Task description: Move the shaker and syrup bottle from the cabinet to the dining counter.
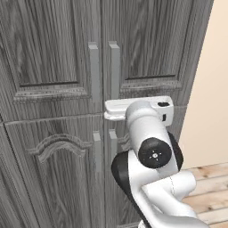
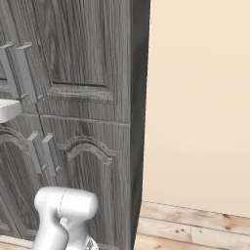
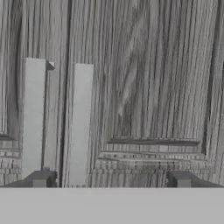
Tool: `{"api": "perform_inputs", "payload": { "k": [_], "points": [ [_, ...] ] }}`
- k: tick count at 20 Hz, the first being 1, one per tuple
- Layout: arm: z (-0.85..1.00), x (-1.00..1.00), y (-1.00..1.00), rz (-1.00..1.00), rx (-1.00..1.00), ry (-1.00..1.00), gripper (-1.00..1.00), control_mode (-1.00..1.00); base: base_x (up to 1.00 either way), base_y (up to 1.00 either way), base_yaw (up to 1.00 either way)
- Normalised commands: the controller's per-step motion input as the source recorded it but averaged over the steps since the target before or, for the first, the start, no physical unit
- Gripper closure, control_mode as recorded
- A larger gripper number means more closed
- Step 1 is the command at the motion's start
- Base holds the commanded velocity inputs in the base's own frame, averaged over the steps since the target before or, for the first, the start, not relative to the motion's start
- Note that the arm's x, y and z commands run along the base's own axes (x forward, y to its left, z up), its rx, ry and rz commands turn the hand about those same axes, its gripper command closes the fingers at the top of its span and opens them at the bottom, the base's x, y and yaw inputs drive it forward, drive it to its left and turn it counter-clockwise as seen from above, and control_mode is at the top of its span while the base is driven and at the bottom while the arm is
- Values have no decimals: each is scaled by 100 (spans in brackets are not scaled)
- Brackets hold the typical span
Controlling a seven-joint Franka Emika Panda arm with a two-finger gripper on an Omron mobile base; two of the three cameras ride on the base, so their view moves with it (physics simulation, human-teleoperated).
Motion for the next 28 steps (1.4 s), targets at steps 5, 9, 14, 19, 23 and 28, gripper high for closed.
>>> {"api": "perform_inputs", "payload": {
  "k": [5,9,14,19,23,28],
  "points": [
    [14,15,18,-7,0,-30,-100,-100,0,0,0],
    [17,31,2,-7,0,-17,-100,-100,0,0,0],
    [18,46,0,-8,0,-3,-100,-100,0,0,0],
    [14,48,0,-3,0,0,-100,-100,0,0,0],
    [6,53,0,0,0,0,-100,-100,0,0,0],
    [0,54,6,0,0,0,-100,-100,0,0,0]
  ]
}}
